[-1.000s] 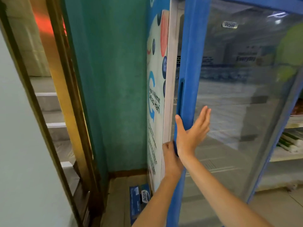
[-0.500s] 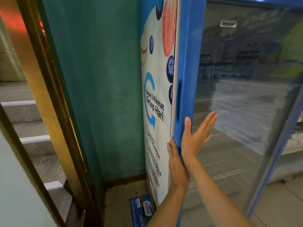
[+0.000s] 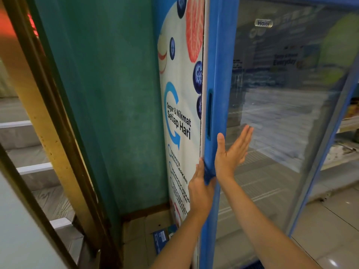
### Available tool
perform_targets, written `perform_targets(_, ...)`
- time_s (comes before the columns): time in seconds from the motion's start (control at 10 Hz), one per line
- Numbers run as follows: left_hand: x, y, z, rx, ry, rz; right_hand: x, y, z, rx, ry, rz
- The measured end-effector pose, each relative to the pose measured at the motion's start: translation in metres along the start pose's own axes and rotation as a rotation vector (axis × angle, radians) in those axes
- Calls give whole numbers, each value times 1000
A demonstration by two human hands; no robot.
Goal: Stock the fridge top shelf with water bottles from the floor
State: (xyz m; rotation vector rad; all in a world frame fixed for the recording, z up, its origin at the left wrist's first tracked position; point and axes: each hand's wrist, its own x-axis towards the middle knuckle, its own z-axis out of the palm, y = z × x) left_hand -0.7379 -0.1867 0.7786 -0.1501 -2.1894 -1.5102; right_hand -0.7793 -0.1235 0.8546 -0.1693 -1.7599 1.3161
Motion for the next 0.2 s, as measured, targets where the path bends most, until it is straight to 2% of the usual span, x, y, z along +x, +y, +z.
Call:
perform_targets(0.1,-4,-12,-21,275,-182,32,-19,-4,-14,60,-62,68)
perform_targets(0.2,-4,-33,-48,500,-518,-60,-76,3,-22,-49,-220,283)
